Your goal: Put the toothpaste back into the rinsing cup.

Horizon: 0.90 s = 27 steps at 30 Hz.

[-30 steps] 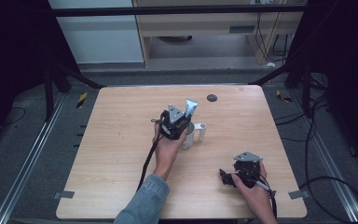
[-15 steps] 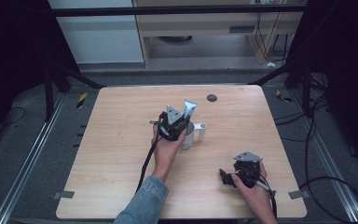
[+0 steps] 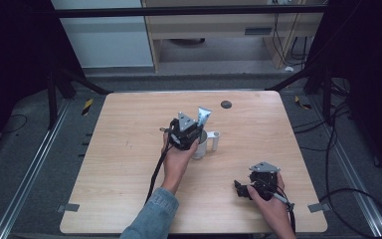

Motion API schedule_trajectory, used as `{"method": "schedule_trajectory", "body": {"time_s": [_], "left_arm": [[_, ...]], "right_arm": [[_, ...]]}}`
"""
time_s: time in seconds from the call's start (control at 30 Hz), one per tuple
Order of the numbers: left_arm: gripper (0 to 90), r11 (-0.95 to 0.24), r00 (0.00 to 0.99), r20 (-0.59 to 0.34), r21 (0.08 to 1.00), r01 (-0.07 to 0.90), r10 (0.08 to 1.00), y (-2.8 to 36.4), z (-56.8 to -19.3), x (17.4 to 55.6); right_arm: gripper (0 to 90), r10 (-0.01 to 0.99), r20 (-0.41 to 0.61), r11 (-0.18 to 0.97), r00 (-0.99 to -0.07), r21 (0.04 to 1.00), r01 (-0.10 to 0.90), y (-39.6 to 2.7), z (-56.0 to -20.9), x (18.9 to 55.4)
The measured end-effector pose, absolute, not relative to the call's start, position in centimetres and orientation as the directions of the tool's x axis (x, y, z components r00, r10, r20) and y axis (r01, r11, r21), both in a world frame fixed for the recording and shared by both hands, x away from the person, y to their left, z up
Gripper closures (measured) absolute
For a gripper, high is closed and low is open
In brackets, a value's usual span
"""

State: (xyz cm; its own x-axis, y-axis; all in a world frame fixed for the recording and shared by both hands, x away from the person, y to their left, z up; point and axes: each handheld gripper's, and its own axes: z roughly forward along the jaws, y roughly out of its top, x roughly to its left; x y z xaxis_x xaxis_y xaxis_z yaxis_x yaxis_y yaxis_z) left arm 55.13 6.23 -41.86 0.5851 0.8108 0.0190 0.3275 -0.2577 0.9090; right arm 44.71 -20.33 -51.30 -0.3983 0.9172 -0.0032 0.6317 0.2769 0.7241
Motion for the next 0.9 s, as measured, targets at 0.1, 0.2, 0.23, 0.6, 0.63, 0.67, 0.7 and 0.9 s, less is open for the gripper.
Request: {"method": "schedule_trajectory", "body": {"time_s": [0.1, 0.2, 0.23, 0.6, 0.63, 0.67, 0.7, 0.9], "left_arm": [[75.3, -0.262, 0.589, 0.017, 0.906, 0.333, 0.808, 6.23, -41.89, 55.14], [74.2, -0.266, 0.588, 0.023, 0.905, 0.331, 0.809, 6.18, -41.93, 55.11], [74.0, -0.266, 0.587, 0.023, 0.905, 0.331, 0.809, 6.17, -41.92, 55.10], [61.6, -0.265, 0.581, 0.030, 0.907, 0.326, 0.813, 6.25, -41.72, 54.97], [61.4, -0.267, 0.582, 0.031, 0.908, 0.324, 0.812, 6.28, -41.70, 54.97], [60.0, -0.267, 0.583, 0.033, 0.909, 0.321, 0.812, 6.28, -41.67, 54.95], [60.0, -0.267, 0.584, 0.033, 0.909, 0.319, 0.811, 6.30, -41.65, 54.94], [48.1, -0.264, 0.579, 0.028, 0.908, 0.327, 0.815, 6.49, -41.55, 54.98]], "right_arm": [[0.6, 0.917, -0.003, 0.277, -0.398, 0.724, 0.632, -20.33, -51.30, 44.71], [0.5, 0.917, -0.003, 0.277, -0.398, 0.724, 0.632, -20.33, -51.29, 44.71], [0.6, 0.917, -0.003, 0.277, -0.398, 0.724, 0.632, -20.33, -51.29, 44.71], [0.5, 0.917, -0.003, 0.277, -0.398, 0.724, 0.632, -20.33, -51.29, 44.71], [0.5, 0.917, -0.004, 0.277, -0.398, 0.724, 0.632, -20.33, -51.30, 44.71], [0.5, 0.917, -0.003, 0.277, -0.399, 0.724, 0.631, -20.33, -51.30, 44.71], [0.5, 0.917, -0.003, 0.277, -0.399, 0.724, 0.631, -20.33, -51.30, 44.71], [0.5, 0.917, -0.003, 0.277, -0.398, 0.724, 0.632, -20.33, -51.29, 44.71]]}}
